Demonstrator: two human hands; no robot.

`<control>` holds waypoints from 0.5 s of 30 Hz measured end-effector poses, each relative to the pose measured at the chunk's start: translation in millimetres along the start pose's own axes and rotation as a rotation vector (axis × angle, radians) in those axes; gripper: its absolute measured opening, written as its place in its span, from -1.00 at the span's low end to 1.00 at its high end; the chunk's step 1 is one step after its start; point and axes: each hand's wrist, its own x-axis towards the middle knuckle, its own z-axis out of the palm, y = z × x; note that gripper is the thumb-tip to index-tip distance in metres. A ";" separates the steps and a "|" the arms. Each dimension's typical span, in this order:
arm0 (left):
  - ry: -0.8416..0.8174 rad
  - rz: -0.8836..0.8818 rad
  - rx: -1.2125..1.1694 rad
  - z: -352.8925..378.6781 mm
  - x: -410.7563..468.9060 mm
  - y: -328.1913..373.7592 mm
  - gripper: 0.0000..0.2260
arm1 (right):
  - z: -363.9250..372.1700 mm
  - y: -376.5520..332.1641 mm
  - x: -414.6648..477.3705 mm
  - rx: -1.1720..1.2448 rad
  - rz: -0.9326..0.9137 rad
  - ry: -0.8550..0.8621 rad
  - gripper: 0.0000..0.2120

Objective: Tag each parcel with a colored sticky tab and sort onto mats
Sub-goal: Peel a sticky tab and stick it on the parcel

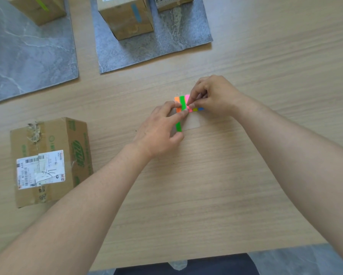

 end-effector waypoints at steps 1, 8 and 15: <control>-0.003 0.006 0.015 -0.2 0.3 0.2 -0.44 | 0.1 -0.2 0.6 -0.007 0.007 0.009 -0.88; 0.003 0.055 0.117 0.3 -2.1 4.6 -0.39 | 8.4 -1.3 -3.5 -0.016 0.040 0.125 -0.97; 0.026 0.041 0.115 4.2 -3.2 9.0 -0.40 | 27.0 -4.7 3.6 0.452 0.334 0.586 -0.90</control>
